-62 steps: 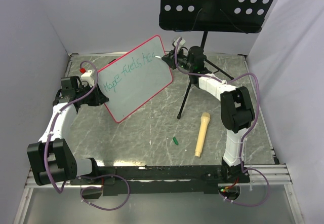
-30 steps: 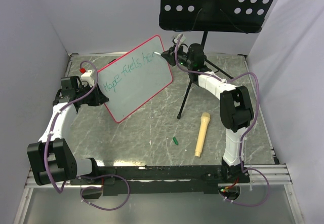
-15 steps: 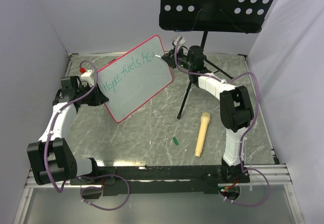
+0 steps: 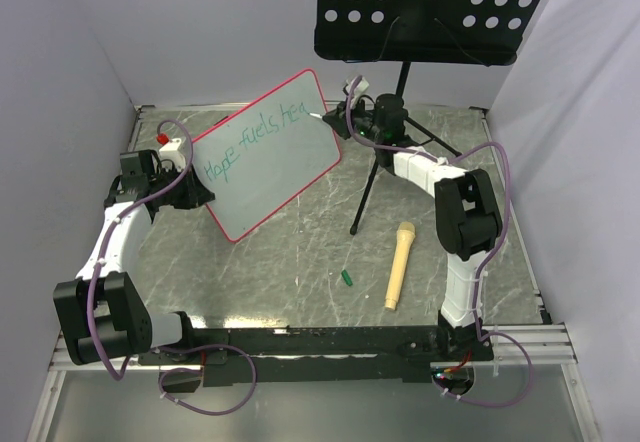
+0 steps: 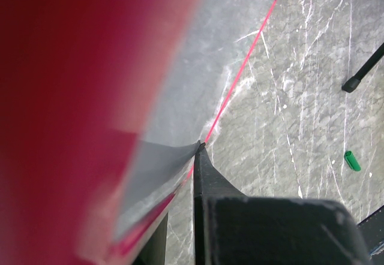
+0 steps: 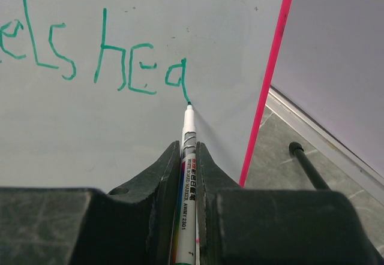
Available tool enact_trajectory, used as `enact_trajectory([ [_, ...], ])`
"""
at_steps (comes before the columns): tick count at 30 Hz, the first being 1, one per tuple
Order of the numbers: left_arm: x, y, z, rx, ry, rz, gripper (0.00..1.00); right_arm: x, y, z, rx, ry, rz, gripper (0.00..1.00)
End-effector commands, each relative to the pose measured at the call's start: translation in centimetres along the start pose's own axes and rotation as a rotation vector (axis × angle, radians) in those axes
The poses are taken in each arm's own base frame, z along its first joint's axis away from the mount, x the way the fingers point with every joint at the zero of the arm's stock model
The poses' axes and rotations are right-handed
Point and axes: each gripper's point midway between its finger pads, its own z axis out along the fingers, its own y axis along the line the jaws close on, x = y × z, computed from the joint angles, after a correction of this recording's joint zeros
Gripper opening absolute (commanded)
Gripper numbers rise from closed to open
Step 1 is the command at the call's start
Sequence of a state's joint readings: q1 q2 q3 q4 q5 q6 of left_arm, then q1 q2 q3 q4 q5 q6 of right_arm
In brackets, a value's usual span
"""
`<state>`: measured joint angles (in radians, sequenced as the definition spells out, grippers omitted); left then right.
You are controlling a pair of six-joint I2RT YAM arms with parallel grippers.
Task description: Write a sentence on the whiteboard
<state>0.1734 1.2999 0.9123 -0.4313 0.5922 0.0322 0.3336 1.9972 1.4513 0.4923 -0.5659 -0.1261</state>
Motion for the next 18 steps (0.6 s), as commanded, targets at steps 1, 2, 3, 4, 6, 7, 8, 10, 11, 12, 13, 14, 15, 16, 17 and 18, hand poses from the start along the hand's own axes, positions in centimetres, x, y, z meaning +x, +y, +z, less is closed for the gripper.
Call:
enact_trajectory([
  [1, 8.8, 7.3, -1.5, -0.353, 0.349, 0.109, 0.01, -4.6, 0.0, -1.5, -0.007, -0.119, -0.067, 0.0],
  [2, 8.8, 7.3, -1.5, -0.353, 0.349, 0.109, 0.01, -5.1, 0.1, -1.7, -0.011, -0.135, -0.071, 0.0],
  [3, 8.8, 7.3, -1.5, -0.353, 0.348, 0.109, 0.01, -5.6, 0.4, -2.1, -0.017, -0.148, -0.068, 0.0],
  [4, 8.8, 7.3, -1.5, -0.353, 0.347, 0.111, 0.01, -5.9, 0.5, -2.3, -0.02, -0.158, -0.067, 0.0],
  [6, 8.9, 7.3, -1.5, -0.354, 0.347, 0.108, 0.01, -7.1, 0.8, -2.7, -0.023, -0.189, -0.074, 0.0],
  [7, 8.9, 7.3, -1.5, -0.353, 0.349, 0.109, 0.01, -7.4, 0.9, -2.7, -0.025, -0.197, -0.076, 0.0],
  [8, 8.8, 7.4, -1.5, -0.354, 0.349, 0.107, 0.01, -7.4, 0.7, -2.7, -0.019, -0.196, -0.071, 0.0],
  [10, 8.9, 7.4, -1.5, -0.354, 0.351, 0.105, 0.01, -7.7, 0.5, -2.4, -0.017, -0.2, -0.073, 0.0],
  [11, 8.9, 7.3, -1.4, -0.351, 0.351, 0.106, 0.01, -7.9, 0.5, -2.3, -0.016, -0.203, -0.075, 0.0],
  [12, 8.8, 7.3, -1.4, -0.352, 0.347, 0.108, 0.01, -7.9, 0.2, -2.2, -0.01, -0.202, -0.074, 0.0],
  [13, 8.8, 7.3, -1.5, -0.353, 0.348, 0.107, 0.01, -7.9, 0.2, -2.0, -0.009, -0.2, -0.074, 0.0],
  [14, 8.9, 7.4, -1.4, -0.352, 0.35, 0.108, 0.01, -8.1, 0.0, -2.0, -0.005, -0.204, -0.076, 0.0],
  [15, 8.9, 7.4, -1.4, -0.352, 0.35, 0.108, 0.01, -8.1, -0.2, -1.8, 0.002, -0.206, -0.076, 0.0],
  [16, 8.9, 7.4, -1.4, -0.351, 0.349, 0.11, 0.01, -8.1, -0.4, -1.6, 0.006, -0.204, -0.073, 0.0],
  [17, 8.9, 7.3, -1.4, -0.349, 0.35, 0.111, 0.01, -8.1, -0.6, -1.5, 0.013, -0.206, -0.071, 0.0],
  [18, 8.9, 7.3, -1.4, -0.349, 0.351, 0.109, 0.01, -8.0, -0.9, -1.3, 0.018, -0.206, -0.07, 0.0],
])
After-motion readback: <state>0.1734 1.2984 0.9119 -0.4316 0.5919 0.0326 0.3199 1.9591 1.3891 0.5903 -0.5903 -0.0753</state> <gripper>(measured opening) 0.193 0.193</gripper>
